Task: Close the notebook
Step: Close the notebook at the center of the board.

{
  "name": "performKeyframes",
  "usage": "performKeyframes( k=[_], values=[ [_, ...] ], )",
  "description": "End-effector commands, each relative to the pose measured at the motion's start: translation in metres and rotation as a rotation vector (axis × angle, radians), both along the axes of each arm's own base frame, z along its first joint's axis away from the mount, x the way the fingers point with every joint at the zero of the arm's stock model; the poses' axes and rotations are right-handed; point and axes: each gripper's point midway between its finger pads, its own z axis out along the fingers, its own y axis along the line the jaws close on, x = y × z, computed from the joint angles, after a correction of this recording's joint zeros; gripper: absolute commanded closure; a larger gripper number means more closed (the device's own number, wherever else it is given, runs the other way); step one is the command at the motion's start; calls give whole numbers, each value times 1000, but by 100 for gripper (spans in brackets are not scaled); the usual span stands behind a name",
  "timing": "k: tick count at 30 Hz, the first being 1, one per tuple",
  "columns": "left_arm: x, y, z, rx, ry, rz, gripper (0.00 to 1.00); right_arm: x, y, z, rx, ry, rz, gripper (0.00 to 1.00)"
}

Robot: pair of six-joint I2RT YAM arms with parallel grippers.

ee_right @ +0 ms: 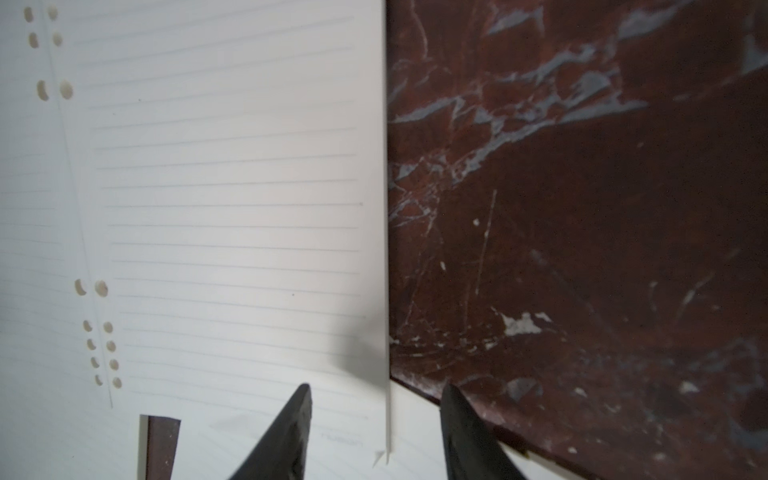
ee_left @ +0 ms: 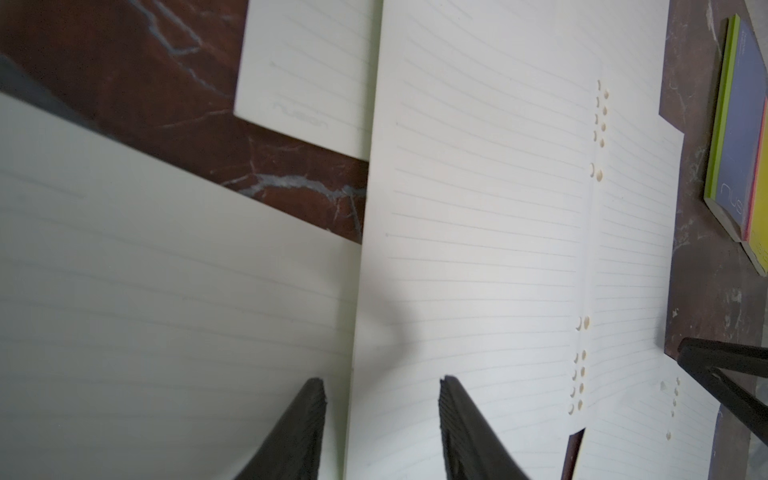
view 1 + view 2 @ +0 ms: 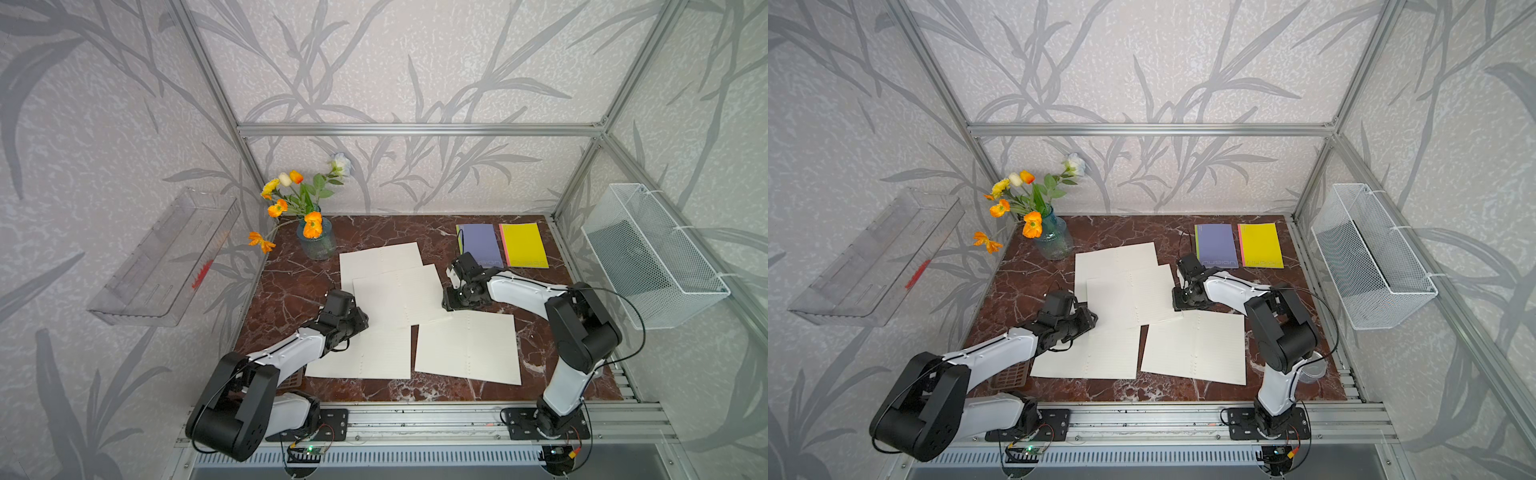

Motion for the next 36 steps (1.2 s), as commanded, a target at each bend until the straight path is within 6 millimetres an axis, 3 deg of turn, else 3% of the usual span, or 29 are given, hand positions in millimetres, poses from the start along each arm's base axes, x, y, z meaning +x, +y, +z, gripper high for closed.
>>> performKeyframes(
  k=[1,15,36],
  values=[
    [-5,0,-6,-1,38,-9,54,4,5,1,0,-3,5,50],
    [-2,-10,-11,-45,32,-41,55,-1,5,-9,-8,20,8,54],
    [5,-19,43,-104,-98,-78,55,-10,13,-16,18,44,25,55]
  ],
)
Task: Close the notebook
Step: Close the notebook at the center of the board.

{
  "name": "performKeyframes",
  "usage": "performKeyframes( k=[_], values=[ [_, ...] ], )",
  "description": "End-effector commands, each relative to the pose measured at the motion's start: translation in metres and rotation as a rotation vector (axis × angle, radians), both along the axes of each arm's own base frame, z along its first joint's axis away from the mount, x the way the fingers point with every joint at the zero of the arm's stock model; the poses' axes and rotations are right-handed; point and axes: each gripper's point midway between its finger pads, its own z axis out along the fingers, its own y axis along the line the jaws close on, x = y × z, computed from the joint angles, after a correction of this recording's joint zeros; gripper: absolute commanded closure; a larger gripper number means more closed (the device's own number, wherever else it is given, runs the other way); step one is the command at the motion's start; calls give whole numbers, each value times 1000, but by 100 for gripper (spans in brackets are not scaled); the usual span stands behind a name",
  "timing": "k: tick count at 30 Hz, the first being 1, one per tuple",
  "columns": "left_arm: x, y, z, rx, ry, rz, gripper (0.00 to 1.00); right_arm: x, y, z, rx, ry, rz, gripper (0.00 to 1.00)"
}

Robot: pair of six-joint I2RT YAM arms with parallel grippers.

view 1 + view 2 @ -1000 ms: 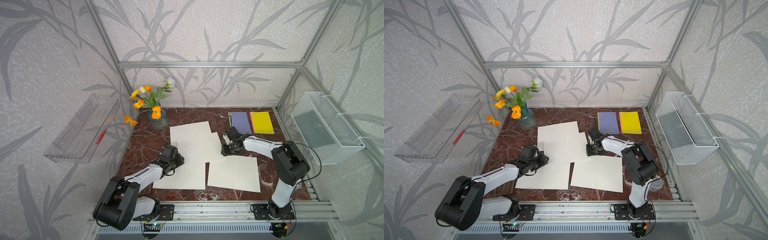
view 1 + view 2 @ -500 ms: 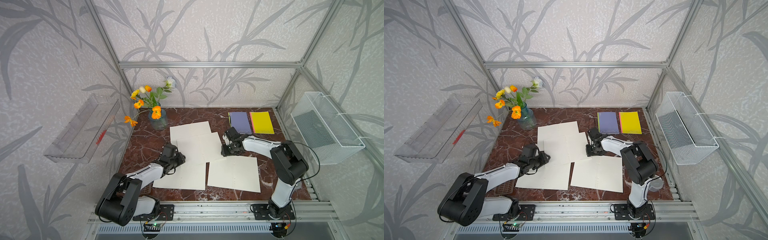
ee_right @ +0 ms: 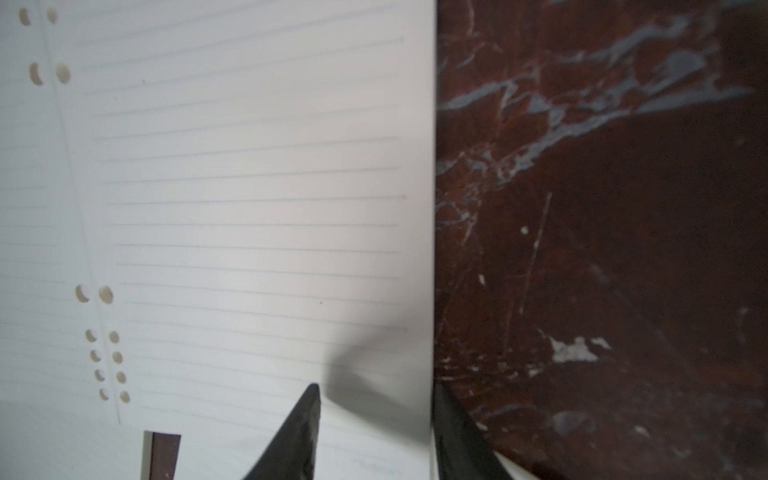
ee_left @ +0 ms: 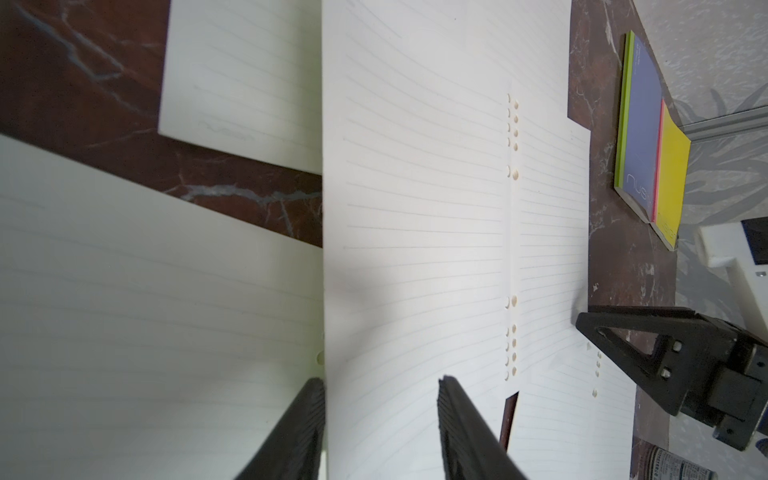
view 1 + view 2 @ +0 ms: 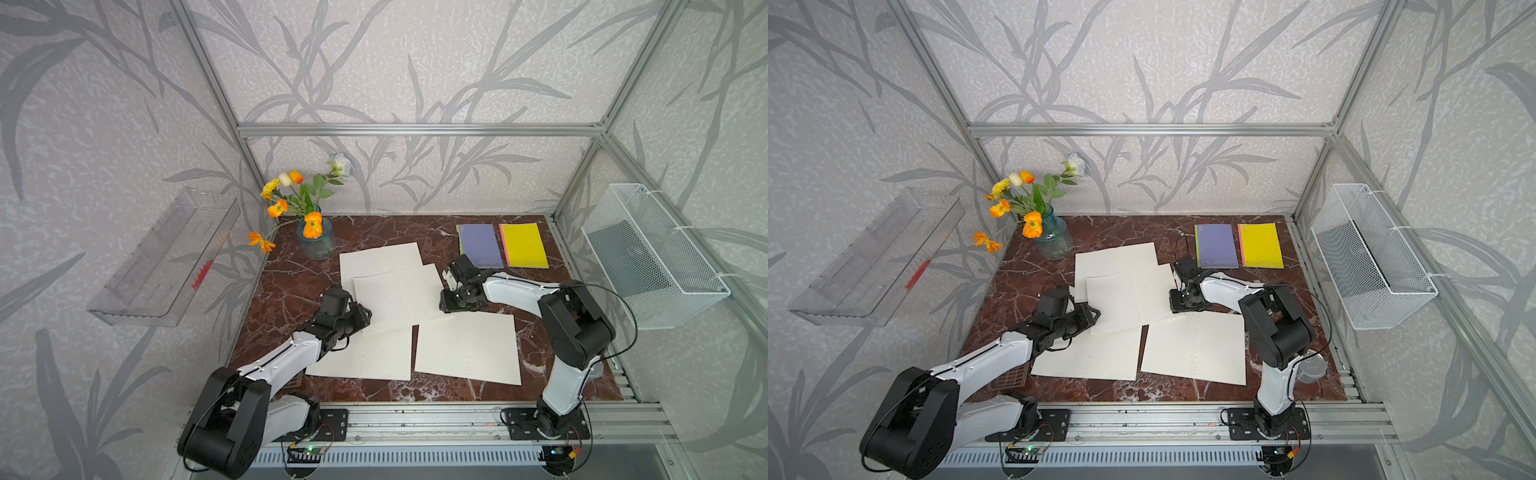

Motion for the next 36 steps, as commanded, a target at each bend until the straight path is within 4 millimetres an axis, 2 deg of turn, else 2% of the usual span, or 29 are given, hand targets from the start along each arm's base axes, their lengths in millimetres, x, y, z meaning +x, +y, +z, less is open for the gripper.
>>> performKeyframes(
  k=[1,7,14,24,36],
  values=[
    [4,-5,17,-18,-37,-25,55,-8,2,-6,1,29,4,55],
    [6,-8,23,-33,-50,-38,55,-9,3,-7,10,31,5,56],
    [11,-15,45,-63,-99,-64,55,-11,4,-8,21,32,7,55],
    [16,-20,59,-80,-125,-80,54,-13,7,-12,35,41,8,55],
    [29,-37,88,-159,-202,-129,55,-12,14,-13,50,43,15,55]
  ],
)
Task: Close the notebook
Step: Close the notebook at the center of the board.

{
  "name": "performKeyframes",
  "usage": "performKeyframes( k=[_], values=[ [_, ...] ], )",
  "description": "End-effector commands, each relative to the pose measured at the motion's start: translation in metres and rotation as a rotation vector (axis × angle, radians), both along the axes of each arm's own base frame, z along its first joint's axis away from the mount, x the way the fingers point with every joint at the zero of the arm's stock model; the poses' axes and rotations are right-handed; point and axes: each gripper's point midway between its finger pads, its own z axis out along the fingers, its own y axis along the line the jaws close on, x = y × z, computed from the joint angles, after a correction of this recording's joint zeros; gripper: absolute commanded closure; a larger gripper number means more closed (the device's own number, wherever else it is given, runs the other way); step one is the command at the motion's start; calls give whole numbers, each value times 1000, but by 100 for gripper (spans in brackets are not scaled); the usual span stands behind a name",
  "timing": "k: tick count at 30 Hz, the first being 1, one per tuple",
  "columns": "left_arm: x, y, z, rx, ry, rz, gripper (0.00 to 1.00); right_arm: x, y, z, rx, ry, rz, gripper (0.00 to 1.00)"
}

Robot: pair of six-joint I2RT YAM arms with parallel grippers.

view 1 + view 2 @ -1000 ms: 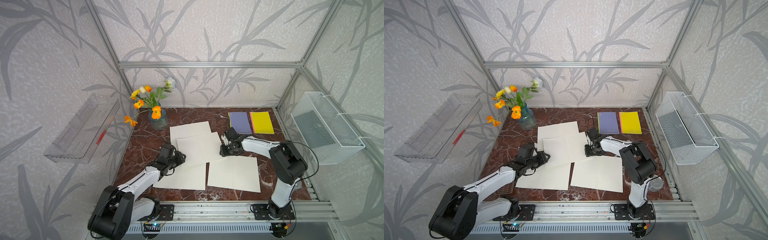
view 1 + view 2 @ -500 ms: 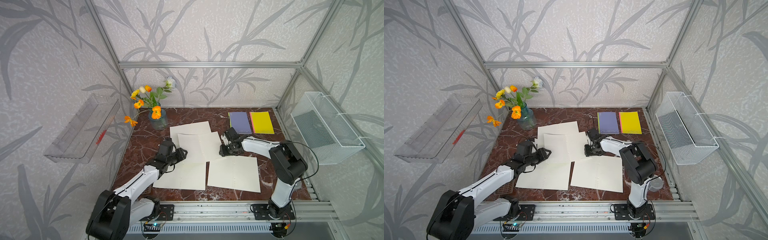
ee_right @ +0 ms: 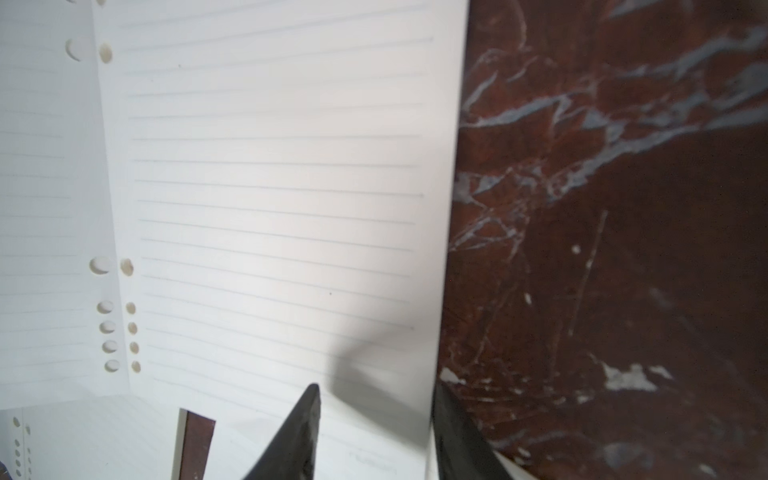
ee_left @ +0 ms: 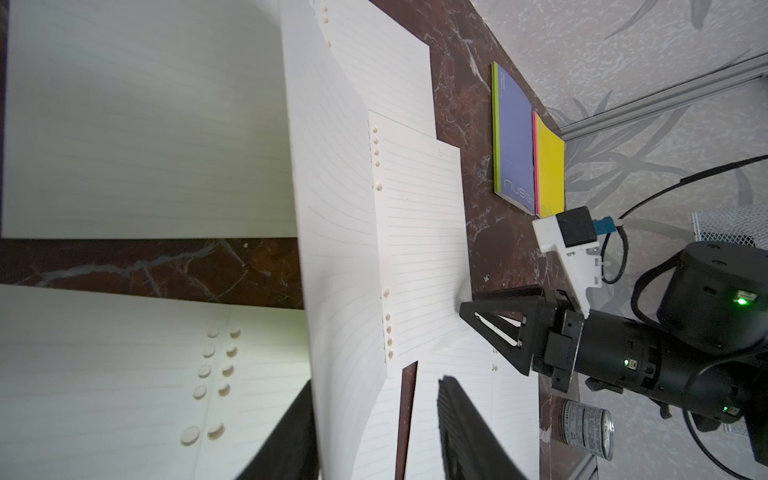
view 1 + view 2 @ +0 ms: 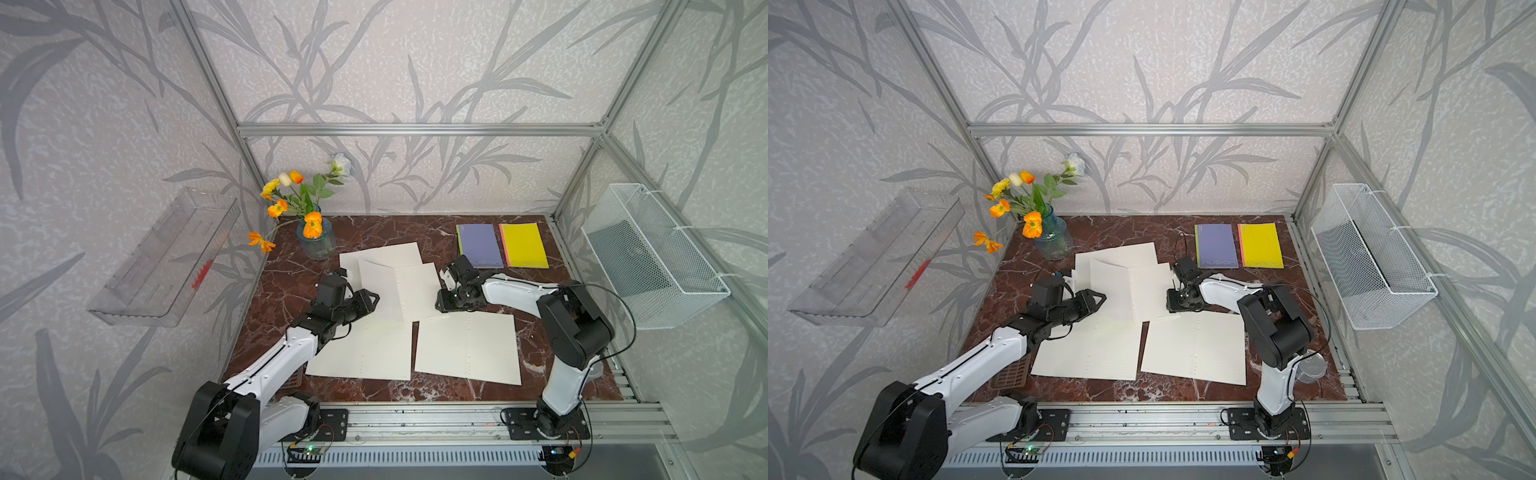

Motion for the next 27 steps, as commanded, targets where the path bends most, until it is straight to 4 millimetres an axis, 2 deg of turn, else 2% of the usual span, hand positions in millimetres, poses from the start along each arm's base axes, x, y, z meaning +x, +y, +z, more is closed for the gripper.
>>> performKeyframes(
  k=[1,10,21,27],
  values=[
    [10,-11,23,-46,-70,-37,54,-12,1,-14,-11,50,10,55],
    [24,-23,37,-72,-133,-75,55,-7,3,-7,-7,36,18,55],
    [42,-53,51,-88,-168,-144,55,-4,5,0,2,22,15,54],
    [47,-72,49,-88,-176,-179,54,-1,5,3,21,22,6,53]
  ],
)
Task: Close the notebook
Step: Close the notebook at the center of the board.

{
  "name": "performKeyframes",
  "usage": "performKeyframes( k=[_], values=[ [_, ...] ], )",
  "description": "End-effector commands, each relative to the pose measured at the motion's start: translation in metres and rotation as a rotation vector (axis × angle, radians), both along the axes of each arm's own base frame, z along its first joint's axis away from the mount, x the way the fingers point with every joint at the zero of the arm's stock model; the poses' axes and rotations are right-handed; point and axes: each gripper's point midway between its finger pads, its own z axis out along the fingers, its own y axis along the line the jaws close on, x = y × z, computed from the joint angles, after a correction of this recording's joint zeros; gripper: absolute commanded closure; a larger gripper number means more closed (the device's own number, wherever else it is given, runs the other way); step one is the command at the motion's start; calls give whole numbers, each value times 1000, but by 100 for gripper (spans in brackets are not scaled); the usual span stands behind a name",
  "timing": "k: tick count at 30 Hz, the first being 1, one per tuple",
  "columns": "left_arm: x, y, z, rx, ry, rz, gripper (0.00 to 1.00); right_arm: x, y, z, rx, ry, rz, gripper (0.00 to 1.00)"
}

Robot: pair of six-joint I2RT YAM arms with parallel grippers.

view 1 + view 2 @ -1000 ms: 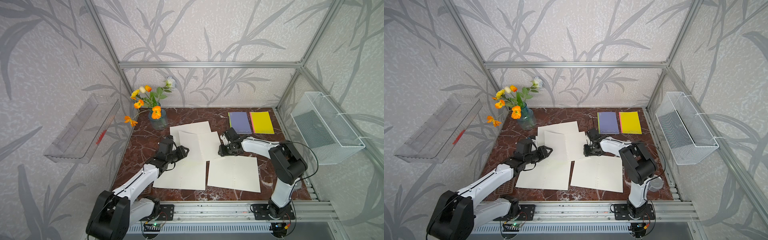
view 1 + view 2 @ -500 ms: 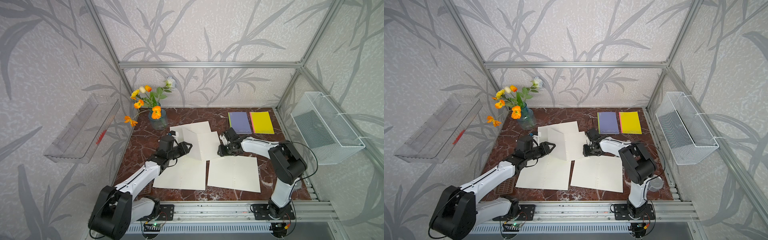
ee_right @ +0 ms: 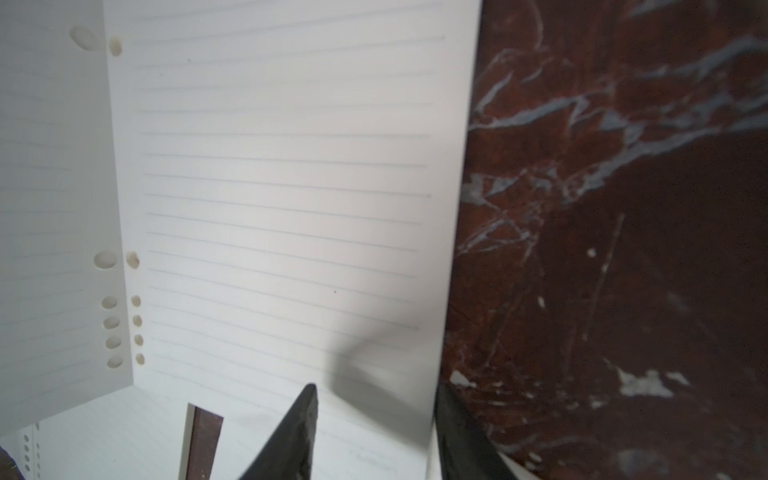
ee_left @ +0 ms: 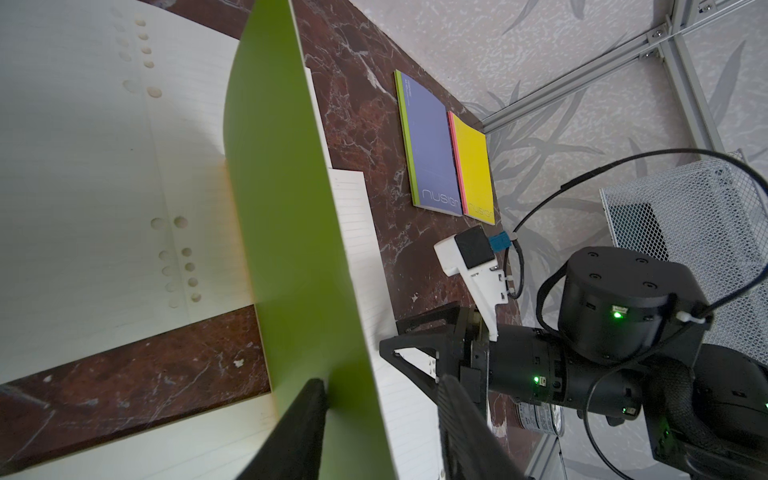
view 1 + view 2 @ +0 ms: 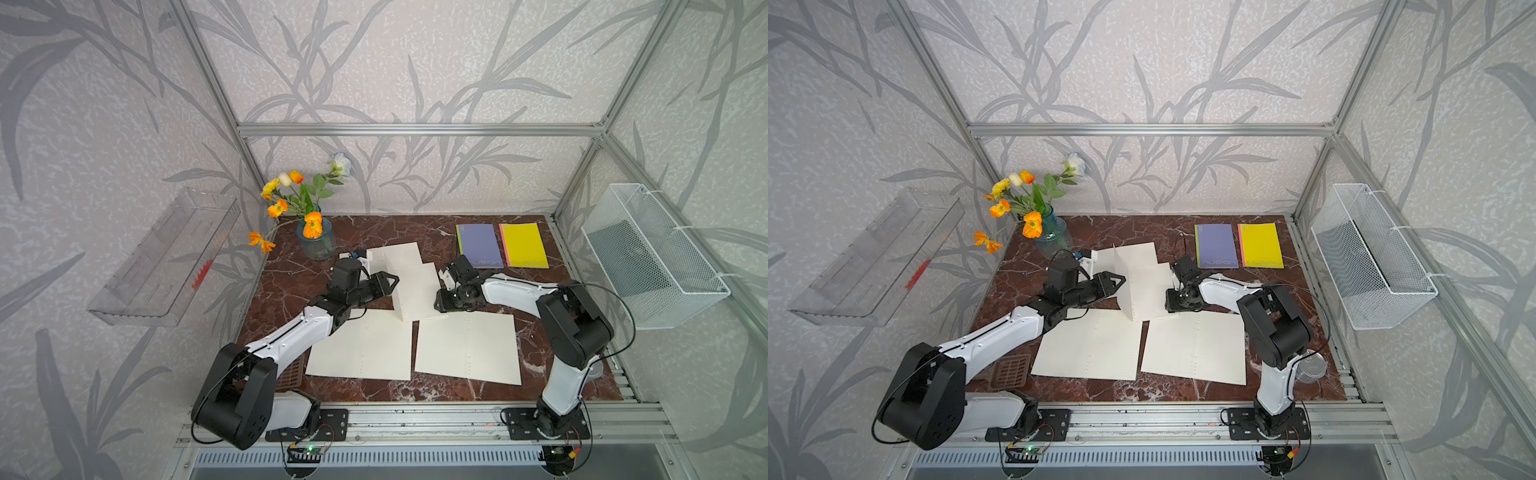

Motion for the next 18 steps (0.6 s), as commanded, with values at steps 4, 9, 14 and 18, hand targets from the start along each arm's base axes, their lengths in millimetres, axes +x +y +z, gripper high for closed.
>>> performKeyframes(
  k=[4,9,14,18],
  values=[
    [10,-23,12,-19,-62,-53,54,4,0,9,29,12,-8,52],
    [15,-39,13,-36,-70,-89,54,9,-8,23,42,-11,-23,52],
    [19,-55,14,-64,-70,-133,54,12,-19,33,49,-26,-40,51],
    [21,-64,16,-75,-78,-150,54,13,-27,40,49,-38,-54,50]
  ],
)
